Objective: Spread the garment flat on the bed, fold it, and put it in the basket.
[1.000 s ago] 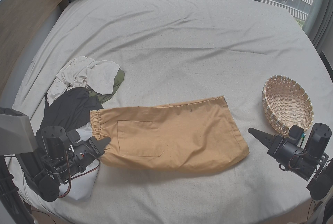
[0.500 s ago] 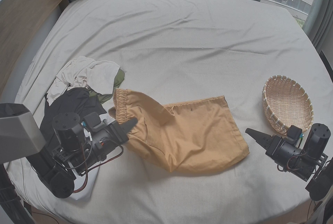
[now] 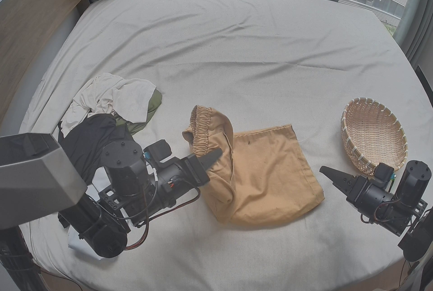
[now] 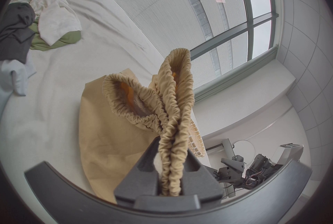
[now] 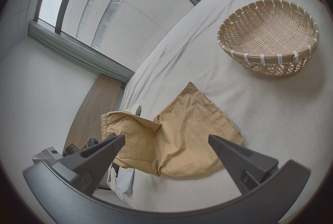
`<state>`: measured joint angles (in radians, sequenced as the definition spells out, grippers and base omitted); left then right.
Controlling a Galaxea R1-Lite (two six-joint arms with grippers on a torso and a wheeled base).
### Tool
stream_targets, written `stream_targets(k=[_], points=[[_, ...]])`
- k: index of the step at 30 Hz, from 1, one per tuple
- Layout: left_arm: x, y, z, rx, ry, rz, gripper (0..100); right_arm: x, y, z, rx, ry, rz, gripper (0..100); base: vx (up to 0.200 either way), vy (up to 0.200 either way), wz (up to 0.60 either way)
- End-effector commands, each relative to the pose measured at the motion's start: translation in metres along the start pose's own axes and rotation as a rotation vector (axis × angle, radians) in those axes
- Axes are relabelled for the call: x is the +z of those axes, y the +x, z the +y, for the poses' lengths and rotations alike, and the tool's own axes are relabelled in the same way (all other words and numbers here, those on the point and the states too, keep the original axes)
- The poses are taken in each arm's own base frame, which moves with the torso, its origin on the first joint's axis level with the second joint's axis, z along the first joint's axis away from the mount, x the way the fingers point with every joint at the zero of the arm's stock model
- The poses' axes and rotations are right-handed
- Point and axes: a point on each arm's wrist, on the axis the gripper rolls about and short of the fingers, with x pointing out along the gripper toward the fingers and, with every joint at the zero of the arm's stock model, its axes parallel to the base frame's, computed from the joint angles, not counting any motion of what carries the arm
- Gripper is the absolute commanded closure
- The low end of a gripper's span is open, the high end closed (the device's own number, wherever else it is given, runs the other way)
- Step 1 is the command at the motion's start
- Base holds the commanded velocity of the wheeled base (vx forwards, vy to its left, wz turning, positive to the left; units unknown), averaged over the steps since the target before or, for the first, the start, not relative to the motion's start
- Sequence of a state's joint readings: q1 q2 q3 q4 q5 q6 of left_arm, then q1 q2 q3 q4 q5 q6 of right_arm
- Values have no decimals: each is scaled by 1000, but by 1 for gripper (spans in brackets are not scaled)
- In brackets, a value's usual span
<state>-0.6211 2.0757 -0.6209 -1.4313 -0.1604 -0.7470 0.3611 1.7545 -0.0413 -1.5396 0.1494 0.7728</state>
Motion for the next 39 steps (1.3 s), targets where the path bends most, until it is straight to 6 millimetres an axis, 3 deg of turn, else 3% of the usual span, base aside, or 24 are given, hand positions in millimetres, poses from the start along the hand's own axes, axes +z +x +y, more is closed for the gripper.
stream_targets(k=[1, 6, 15, 30, 31, 39], points=[[-8, 15, 2, -16, -3, 16, 100, 0, 0, 1, 3, 3, -2, 0, 0, 0, 0], [-16, 27, -2, -47, -5, 43, 100, 0, 0, 1, 5, 29, -2, 0, 0, 0, 0], [-36, 67, -9, -100, -24, 87, 100, 1, 1, 2, 11, 57, -4, 0, 0, 0, 0], [-47, 86, -10, -104, -27, 143, 100, 2, 1, 1, 9, 57, -11, 0, 0, 0, 0], [-47, 86, -10, -104, -27, 141, 0, 2, 1, 1, 9, 57, -11, 0, 0, 0, 0], [-46, 88, -16, -111, -19, 130, 0, 3, 0, 1, 8, 57, -14, 0, 0, 0, 0]])
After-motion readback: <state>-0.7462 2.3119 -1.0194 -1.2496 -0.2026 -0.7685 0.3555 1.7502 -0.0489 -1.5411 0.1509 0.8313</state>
